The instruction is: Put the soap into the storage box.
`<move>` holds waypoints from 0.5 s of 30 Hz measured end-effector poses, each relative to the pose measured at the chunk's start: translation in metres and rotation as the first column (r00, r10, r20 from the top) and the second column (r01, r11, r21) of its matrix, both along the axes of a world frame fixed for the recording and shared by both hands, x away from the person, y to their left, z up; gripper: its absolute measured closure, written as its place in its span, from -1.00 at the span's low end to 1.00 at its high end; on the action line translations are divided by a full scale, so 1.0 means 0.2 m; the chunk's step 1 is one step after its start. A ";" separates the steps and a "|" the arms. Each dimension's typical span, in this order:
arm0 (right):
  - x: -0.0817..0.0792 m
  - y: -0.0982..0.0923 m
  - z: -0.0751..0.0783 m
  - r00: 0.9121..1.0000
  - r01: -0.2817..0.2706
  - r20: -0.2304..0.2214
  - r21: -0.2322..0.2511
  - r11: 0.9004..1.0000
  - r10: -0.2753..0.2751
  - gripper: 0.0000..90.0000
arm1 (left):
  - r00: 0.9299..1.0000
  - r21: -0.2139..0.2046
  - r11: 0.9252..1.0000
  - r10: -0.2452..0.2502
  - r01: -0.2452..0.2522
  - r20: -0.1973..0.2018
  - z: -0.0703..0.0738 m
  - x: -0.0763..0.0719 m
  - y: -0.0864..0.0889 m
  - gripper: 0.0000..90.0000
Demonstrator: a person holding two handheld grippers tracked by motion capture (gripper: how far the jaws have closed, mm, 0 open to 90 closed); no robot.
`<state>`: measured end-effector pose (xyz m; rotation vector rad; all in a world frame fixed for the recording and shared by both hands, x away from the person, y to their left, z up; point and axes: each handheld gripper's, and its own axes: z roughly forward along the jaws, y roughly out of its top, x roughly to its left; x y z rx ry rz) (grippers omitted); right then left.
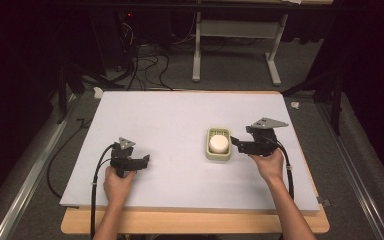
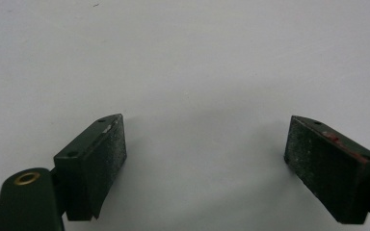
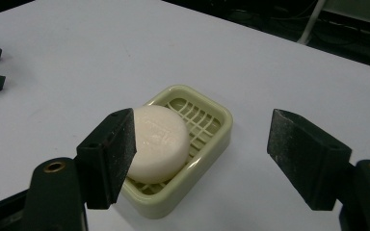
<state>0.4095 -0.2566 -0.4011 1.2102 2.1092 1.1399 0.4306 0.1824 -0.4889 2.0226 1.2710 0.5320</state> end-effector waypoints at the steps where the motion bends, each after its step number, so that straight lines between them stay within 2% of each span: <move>1: 0.00 0.00 0.00 1.000 0.000 0.000 0.000 1.000 0.000 -0.42 | 1.000 0.000 1.000 0.000 0.000 0.000 0.00 0.00 0.00 -0.66; 15: -0.04 -0.11 0.02 0.999 0.033 0.012 0.029 0.999 -0.033 -0.41 | 1.000 -0.001 1.000 0.001 -0.001 0.000 0.00 0.00 0.00 -0.66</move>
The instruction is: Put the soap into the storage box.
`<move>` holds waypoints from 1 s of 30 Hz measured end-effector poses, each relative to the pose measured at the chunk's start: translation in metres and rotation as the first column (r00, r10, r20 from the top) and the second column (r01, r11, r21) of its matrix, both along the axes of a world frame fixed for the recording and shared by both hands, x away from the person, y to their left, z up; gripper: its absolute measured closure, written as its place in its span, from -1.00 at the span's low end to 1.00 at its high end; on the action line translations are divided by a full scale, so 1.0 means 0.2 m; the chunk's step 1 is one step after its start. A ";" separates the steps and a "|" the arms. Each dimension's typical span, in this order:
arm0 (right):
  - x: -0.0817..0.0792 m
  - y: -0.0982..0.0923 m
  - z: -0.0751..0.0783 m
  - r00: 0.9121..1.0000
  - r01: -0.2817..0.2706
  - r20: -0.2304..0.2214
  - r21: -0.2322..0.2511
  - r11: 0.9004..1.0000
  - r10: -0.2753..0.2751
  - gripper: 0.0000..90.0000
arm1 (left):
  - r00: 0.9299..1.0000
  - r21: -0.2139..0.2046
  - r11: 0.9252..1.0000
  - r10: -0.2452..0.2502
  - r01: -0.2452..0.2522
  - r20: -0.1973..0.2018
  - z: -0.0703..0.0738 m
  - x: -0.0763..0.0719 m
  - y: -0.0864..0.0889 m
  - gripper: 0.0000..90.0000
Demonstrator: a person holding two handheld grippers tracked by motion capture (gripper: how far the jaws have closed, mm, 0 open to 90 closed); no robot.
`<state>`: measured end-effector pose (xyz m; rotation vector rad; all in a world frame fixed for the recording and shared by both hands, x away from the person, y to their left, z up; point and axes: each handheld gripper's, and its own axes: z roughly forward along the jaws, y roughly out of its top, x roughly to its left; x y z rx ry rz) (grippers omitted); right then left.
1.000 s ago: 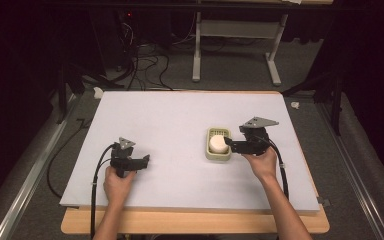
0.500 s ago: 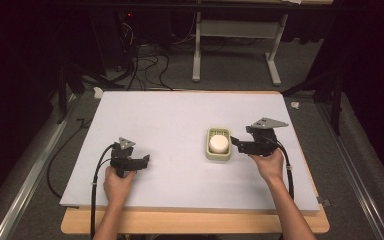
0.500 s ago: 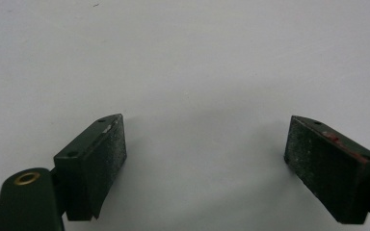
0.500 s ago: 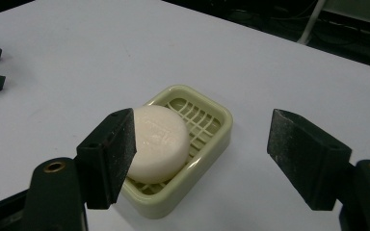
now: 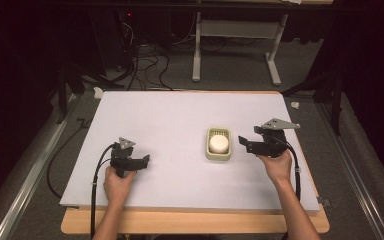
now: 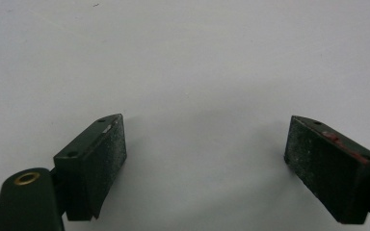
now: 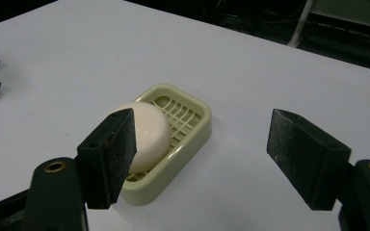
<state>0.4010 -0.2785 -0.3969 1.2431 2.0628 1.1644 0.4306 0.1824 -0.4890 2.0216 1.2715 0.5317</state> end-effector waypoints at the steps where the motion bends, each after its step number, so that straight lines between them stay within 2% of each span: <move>1: 0.00 -0.01 0.00 1.000 -0.001 0.000 0.006 1.000 0.001 -0.41 | 1.000 0.000 1.000 0.000 0.000 0.000 0.00 0.00 0.00 -0.66; 8: -0.03 -0.03 -0.01 1.000 0.001 -0.007 0.001 1.000 -0.001 -0.41 | 1.000 0.001 1.000 -0.001 0.001 0.000 0.00 0.00 0.00 -0.66; 30: -0.10 -0.16 -0.03 0.998 0.056 -0.007 0.041 0.998 -0.055 -0.40 | 1.000 0.001 1.000 -0.001 0.001 0.000 0.00 0.00 0.00 -0.66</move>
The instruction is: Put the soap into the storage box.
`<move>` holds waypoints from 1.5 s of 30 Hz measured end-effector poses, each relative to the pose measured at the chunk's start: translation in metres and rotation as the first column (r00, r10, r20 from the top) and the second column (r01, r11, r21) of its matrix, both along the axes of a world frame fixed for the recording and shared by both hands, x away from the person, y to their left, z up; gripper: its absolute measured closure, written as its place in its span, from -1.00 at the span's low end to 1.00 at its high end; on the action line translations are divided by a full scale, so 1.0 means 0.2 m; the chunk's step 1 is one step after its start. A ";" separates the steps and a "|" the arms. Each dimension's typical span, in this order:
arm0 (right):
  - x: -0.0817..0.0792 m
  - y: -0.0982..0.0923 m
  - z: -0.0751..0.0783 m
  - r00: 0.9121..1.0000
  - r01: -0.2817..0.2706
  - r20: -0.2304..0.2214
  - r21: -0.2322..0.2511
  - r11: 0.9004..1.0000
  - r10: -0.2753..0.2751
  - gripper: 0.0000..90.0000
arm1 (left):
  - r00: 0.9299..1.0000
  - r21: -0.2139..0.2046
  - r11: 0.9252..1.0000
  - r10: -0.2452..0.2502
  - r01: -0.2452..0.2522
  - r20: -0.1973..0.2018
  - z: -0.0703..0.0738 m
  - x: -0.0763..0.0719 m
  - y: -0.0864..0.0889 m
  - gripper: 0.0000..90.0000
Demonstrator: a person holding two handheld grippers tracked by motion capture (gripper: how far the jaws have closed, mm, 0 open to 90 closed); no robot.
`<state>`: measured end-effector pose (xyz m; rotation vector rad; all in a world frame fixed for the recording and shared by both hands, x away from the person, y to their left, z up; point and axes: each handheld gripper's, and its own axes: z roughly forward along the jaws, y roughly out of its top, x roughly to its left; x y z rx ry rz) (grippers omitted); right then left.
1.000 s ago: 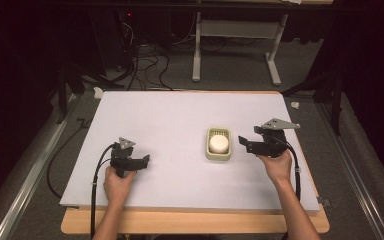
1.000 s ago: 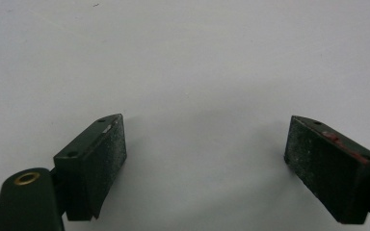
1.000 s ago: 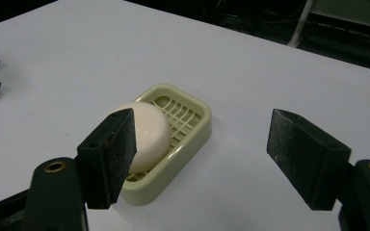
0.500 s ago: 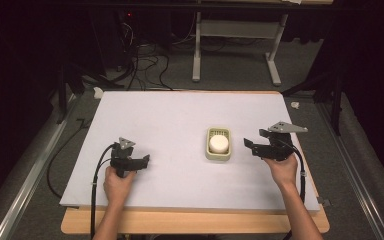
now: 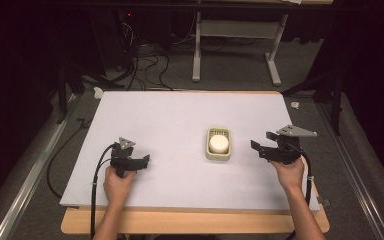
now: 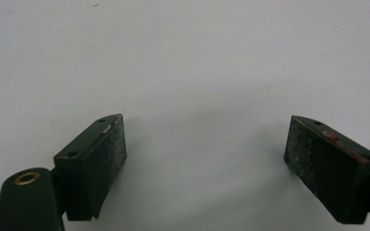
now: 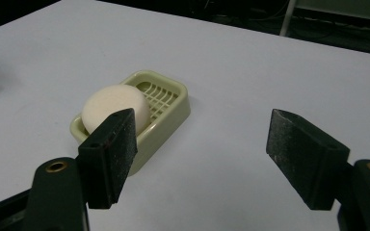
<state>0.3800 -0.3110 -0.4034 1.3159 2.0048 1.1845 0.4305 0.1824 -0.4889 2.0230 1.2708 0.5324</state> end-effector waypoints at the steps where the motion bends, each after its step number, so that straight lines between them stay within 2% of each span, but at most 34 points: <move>1: 0.00 -0.01 0.00 1.000 0.000 0.003 0.001 1.000 0.000 -0.40 | 1.000 0.000 1.000 0.000 0.000 0.000 0.00 0.00 0.00 -0.66; 10: -0.03 -0.04 -0.02 1.000 0.001 -0.003 0.027 1.000 -0.001 -0.40 | 1.000 0.000 1.000 0.000 0.000 0.000 0.00 0.00 0.00 -0.66; 19: -0.08 -0.11 -0.04 0.999 0.032 0.002 0.057 0.998 -0.032 -0.40 | 1.000 0.001 1.000 0.000 0.000 0.001 0.00 0.00 0.00 -0.66; 26: -0.10 -0.15 -0.06 0.999 0.046 -0.001 0.057 0.997 -0.046 -0.40 | 1.000 0.001 1.000 0.000 0.000 0.001 0.00 0.00 0.00 -0.66; 45: -0.14 -0.18 -0.14 0.998 0.061 -0.026 0.055 0.997 -0.059 -0.39 | 1.000 0.001 1.000 0.000 0.000 0.001 0.00 0.00 0.00 -0.66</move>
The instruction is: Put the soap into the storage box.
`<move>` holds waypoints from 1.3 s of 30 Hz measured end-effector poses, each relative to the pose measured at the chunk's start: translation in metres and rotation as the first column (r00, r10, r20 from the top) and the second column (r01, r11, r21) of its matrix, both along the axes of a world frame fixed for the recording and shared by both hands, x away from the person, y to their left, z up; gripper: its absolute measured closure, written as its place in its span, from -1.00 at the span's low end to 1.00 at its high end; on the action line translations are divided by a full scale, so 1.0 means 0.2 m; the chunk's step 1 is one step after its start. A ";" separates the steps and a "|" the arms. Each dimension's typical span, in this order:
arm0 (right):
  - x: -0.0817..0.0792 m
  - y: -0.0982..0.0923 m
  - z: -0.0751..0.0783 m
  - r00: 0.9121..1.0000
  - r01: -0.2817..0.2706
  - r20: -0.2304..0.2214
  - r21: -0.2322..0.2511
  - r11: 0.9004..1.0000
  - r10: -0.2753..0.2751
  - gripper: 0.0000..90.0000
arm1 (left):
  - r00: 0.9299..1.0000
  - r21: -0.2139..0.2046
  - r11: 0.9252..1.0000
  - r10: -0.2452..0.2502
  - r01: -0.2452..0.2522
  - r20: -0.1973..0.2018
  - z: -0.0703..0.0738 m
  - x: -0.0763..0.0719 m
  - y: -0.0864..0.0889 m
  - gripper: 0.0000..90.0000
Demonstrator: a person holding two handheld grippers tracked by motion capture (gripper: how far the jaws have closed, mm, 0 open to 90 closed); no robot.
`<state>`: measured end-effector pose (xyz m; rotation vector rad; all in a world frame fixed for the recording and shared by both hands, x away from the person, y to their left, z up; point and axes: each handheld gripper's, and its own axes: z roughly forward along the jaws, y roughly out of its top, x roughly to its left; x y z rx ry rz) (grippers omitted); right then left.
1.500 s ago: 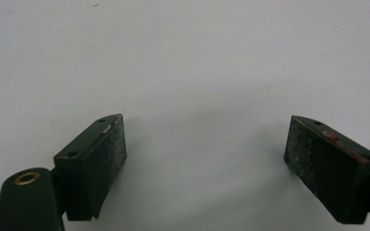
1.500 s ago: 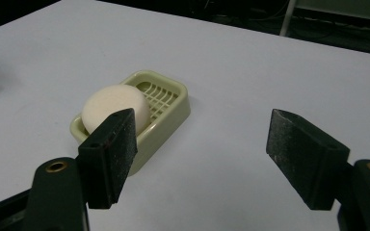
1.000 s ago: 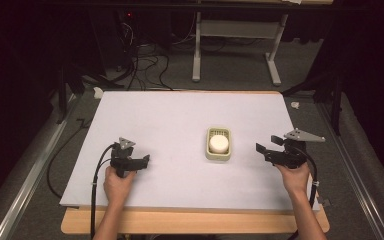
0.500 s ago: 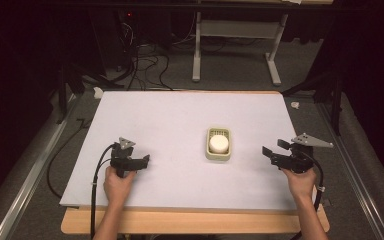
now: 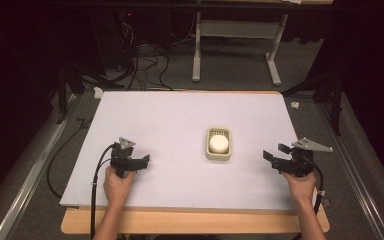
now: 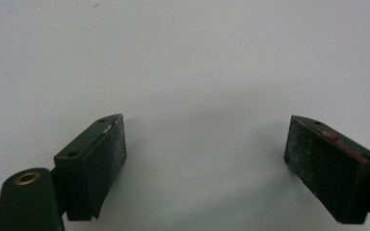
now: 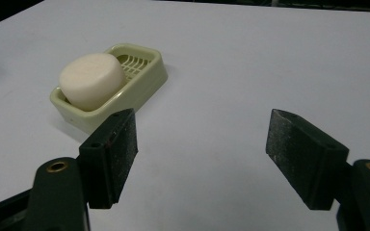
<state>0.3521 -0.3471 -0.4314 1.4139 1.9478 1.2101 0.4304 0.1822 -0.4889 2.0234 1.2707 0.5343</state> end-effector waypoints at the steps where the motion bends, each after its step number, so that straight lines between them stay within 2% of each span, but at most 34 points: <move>1: 0.00 0.00 0.00 1.000 0.003 -0.003 0.003 1.000 -0.003 -0.39 | 1.000 0.000 1.000 0.000 0.000 0.000 0.00 0.00 0.00 -0.66; 29: -0.04 -0.01 -0.11 0.999 0.012 -0.047 0.003 1.000 -0.012 -0.39 | 1.000 0.002 1.000 -0.002 0.002 0.000 0.00 0.00 0.00 -0.66; 39: -0.04 0.00 -0.15 0.998 0.017 -0.068 -0.016 1.000 -0.018 -0.38 | 1.000 0.003 1.000 -0.001 0.001 0.000 0.00 0.00 0.00 -0.66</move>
